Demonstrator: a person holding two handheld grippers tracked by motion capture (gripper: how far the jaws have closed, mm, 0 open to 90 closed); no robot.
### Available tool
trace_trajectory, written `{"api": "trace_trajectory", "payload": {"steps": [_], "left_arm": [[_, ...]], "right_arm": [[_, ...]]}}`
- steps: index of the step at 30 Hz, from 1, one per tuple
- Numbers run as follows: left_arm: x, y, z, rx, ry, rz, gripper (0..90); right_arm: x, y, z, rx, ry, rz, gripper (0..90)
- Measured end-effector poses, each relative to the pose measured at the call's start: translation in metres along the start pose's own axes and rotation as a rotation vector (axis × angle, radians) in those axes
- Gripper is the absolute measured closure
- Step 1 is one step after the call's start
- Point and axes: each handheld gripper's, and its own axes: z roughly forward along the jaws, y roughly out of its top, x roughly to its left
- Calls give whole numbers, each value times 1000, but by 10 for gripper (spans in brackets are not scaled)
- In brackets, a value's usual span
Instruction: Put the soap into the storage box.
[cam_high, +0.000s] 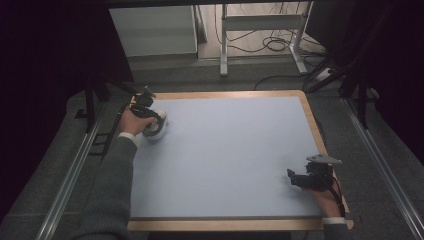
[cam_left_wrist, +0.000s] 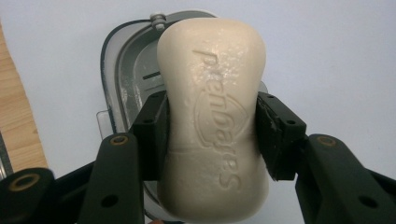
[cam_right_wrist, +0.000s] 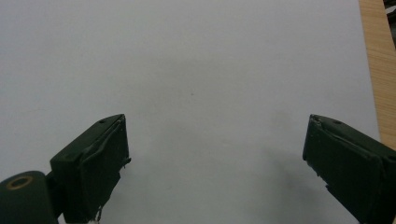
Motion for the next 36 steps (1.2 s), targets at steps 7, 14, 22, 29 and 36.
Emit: {"api": "trace_trajectory", "payload": {"steps": [7, 14, 22, 29, 36], "left_arm": [[2, -1, 8, 10, 10, -20, 495], [3, -3, 9, -15, -1, -41, 462], [-4, -5, -6, -46, -15, -8, 393], [-17, -9, -17, -92, -50, 36, 316], [-34, -21, -26, -151, -77, 129, 282]], "right_arm": [[0, 0, 0, 2, 0, -1, 68], [1, 0, 0, 1, 4, -3, 68], [1, 0, 1, 4, 5, -5, 68], [2, 1, 0, -1, 5, -3, 69], [2, 2, 0, -4, 8, -4, 69]]}}
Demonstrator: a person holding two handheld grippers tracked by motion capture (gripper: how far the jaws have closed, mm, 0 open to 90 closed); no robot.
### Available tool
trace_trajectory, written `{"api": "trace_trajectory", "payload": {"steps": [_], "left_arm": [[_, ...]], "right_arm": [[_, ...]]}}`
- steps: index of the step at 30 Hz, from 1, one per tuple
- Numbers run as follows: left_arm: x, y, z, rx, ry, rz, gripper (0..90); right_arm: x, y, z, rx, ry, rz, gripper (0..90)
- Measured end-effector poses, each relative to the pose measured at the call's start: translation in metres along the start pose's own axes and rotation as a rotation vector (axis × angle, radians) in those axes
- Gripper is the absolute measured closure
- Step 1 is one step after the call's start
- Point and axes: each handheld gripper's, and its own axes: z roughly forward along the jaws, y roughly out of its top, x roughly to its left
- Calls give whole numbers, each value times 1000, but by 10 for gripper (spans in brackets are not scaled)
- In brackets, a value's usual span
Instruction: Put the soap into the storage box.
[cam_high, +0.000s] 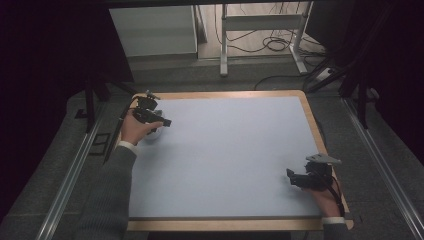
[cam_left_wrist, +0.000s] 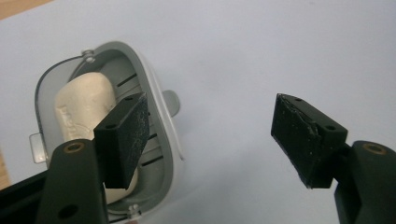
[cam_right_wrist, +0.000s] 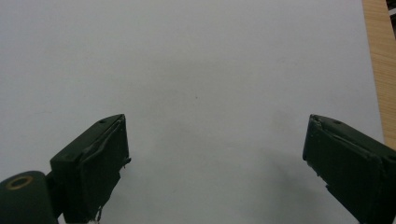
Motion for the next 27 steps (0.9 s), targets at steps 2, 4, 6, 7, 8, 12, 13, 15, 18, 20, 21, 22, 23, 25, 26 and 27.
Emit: {"api": "trace_trajectory", "payload": {"steps": [2, 4, 6, 7, 8, 12, 13, 15, 18, 20, 21, 22, 23, 25, 26, 27], "left_arm": [[-6, -5, -3, -16, -12, 24, 277], [-12, -10, -6, -31, -29, 45, 272], [-18, -16, -9, -35, -44, 74, 262], [-18, -16, -9, -35, -44, 74, 260], [-21, -20, -10, -43, -52, 83, 260], [-35, -37, -9, -59, -77, 108, 256], [-40, -46, -6, -64, -98, 117, 256], [-43, -50, -5, -62, -104, 122, 252], [-48, -61, -2, -67, -108, 127, 251], [-51, -73, 0, -82, -126, 119, 251], [-52, -77, 1, -81, -133, 119, 251], [-52, -77, 1, -81, -133, 119, 248], [-55, -84, 2, -78, -126, 117, 249], [-56, -88, 3, -78, -126, 118, 249], [-58, -91, 4, -79, -128, 117, 249], [-59, -95, 4, -79, -130, 115, 247]], "right_arm": [[0, 0, 0, -2, 0, 0, 68], [1, 1, 0, -3, 1, -1, 68], [1, 1, -1, -5, 3, -3, 68], [1, 1, -1, -5, 3, -3, 68], [1, 1, -1, -4, 3, -6, 68], [1, 1, -2, -14, 3, -6, 68], [1, 2, -2, -13, 3, -4, 68], [1, 1, -2, -13, 3, -4, 68], [2, 1, -3, -15, 3, -6, 69], [2, 2, -3, -16, 2, -9, 69], [2, 2, -3, -17, 1, -10, 69], [2, 2, -3, -17, 1, -10, 69], [2, 2, -3, -16, 1, -10, 68], [2, 2, -3, -15, 2, -11, 68], [2, 2, -3, -16, 2, -10, 69], [2, 2, -3, -16, 2, -11, 68]]}}
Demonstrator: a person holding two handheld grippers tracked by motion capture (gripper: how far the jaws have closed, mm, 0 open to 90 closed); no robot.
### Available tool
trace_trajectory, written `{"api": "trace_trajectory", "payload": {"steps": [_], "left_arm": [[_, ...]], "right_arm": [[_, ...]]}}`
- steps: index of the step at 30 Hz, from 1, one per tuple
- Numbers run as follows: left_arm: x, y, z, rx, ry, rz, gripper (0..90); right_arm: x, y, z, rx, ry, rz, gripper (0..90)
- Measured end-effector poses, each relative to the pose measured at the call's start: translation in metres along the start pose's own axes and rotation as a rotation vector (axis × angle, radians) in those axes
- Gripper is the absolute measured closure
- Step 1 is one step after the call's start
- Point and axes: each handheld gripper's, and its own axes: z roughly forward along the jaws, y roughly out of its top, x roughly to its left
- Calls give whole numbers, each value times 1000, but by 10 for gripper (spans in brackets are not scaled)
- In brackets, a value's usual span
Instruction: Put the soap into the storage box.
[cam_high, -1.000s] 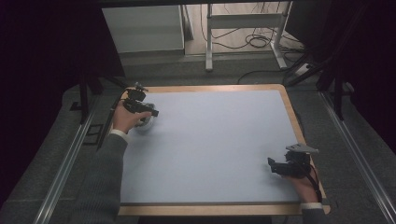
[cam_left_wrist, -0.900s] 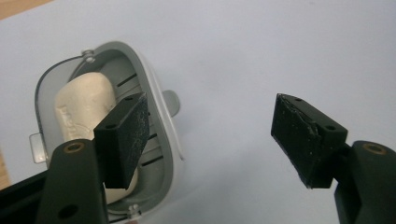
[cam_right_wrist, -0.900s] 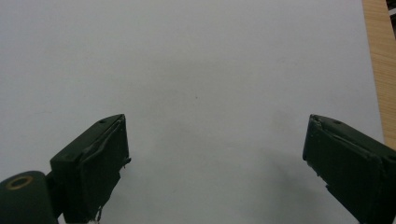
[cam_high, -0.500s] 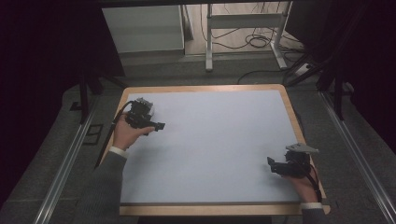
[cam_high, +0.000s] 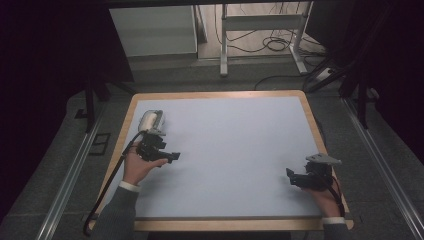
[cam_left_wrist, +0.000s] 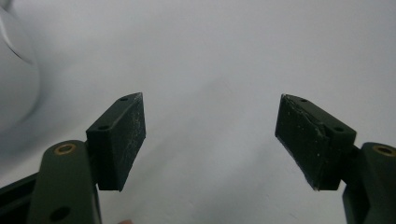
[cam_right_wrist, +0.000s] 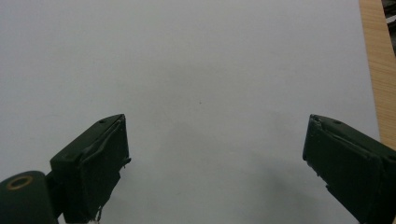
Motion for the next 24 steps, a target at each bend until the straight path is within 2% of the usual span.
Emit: {"api": "trace_trajectory", "payload": {"steps": [2, 4, 5, 6, 7, 9, 13, 15, 20, 22, 24], "left_arm": [[-3, -8, 1, 2, 16, -3, 244], [-3, -21, 2, -15, 6, -32, 245], [-3, -21, 2, -15, 6, -32, 245], [-3, -29, 4, -9, 0, -41, 245], [-3, -29, 4, -9, 0, -41, 245], [-2, -39, 5, -7, -5, -54, 246], [-1, -43, 5, 5, -7, -58, 245], [0, -45, 2, -21, -7, -80, 246], [-1, -45, 0, -28, -11, -76, 246], [-3, -44, -2, -49, -33, -74, 246], [-3, -44, -2, -55, -38, -77, 248]], "right_arm": [[0, 0, 0, 0, 0, 0, 69], [0, 0, 0, -1, 1, -1, 68], [0, 0, 0, -1, 1, -1, 68], [0, 0, 0, 1, 0, -5, 68], [1, 0, 1, 1, 2, -6, 68], [2, 0, 1, 0, 5, -12, 68], [3, 0, 1, -7, 8, -19, 68], [3, 0, 1, -14, 8, -22, 68], [3, 1, 0, -21, 5, -26, 68], [3, 1, 0, -26, 6, -28, 68], [3, 1, 0, -28, 9, -30, 68]]}}
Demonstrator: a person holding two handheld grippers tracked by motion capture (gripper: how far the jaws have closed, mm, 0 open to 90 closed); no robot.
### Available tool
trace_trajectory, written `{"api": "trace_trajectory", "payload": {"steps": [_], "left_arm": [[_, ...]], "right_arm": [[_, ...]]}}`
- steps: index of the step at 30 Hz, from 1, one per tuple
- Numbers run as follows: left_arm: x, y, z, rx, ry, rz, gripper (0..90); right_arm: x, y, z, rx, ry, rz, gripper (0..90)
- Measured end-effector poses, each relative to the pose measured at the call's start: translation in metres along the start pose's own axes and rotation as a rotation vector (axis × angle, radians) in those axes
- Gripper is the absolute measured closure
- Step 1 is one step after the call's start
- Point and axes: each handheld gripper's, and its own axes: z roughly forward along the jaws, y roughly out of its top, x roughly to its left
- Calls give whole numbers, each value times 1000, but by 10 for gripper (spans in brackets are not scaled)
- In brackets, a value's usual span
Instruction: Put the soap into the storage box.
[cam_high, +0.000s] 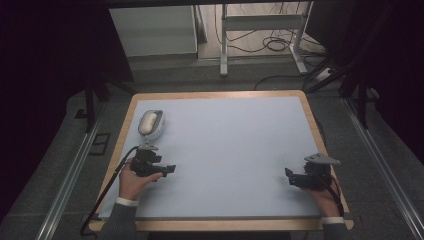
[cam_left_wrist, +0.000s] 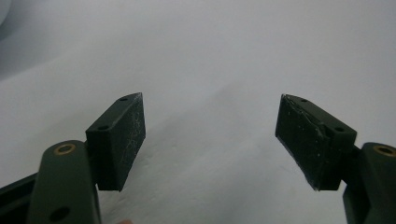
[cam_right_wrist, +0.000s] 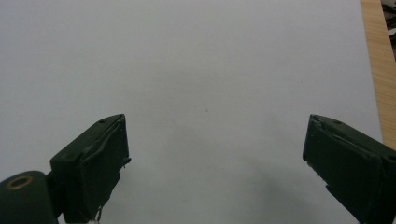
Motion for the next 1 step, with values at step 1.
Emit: {"api": "trace_trajectory", "payload": {"steps": [1], "left_arm": [[0, 0, -1, -2, 2, 0, 248]], "right_arm": [[0, 0, 0, -2, 1, -1, 68]]}}
